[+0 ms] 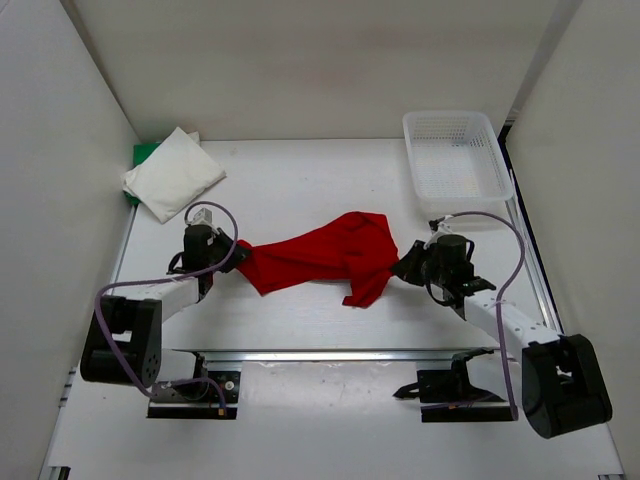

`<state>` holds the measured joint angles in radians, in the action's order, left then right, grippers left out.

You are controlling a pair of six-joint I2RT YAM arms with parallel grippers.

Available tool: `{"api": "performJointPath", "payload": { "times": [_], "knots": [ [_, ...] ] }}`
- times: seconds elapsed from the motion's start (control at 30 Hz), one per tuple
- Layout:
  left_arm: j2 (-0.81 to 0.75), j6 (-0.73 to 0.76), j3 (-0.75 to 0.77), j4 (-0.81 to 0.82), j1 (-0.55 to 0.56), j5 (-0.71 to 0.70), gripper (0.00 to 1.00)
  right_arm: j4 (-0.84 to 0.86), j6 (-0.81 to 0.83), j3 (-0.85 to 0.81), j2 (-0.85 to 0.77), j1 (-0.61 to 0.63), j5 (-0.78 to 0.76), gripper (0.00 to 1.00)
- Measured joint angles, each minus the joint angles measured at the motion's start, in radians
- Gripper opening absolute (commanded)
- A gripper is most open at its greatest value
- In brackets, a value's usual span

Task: Fold and stack the t-shirts
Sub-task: Flatten out the tshirt

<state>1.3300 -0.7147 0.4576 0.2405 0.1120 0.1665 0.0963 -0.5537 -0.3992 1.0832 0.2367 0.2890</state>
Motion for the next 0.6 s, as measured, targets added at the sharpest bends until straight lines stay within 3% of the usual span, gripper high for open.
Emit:
{"api": "performJointPath", "payload": {
  "times": [0.1, 0.37, 0.5, 0.6],
  "knots": [
    [0.063, -0.025, 0.001, 0.008, -0.017, 0.048, 0.23, 0.016, -0.023, -0.005, 0.090, -0.038, 0.034, 0.00],
    [0.111, -0.037, 0.114, -0.038, -0.018, 0.074, 0.03, 0.061, -0.057, -0.182, 0.328, -0.055, 0.076, 0.00],
    [0.070, -0.015, 0.172, -0.070, 0.002, 0.062, 0.02, 0.055, -0.042, -0.209, 0.259, 0.027, 0.065, 0.00],
    [-0.060, 0.001, 0.169, -0.150, 0.024, 0.070, 0.04, -0.010, -0.029, -0.204, 0.108, 0.079, 0.073, 0.00]
  ]
}}
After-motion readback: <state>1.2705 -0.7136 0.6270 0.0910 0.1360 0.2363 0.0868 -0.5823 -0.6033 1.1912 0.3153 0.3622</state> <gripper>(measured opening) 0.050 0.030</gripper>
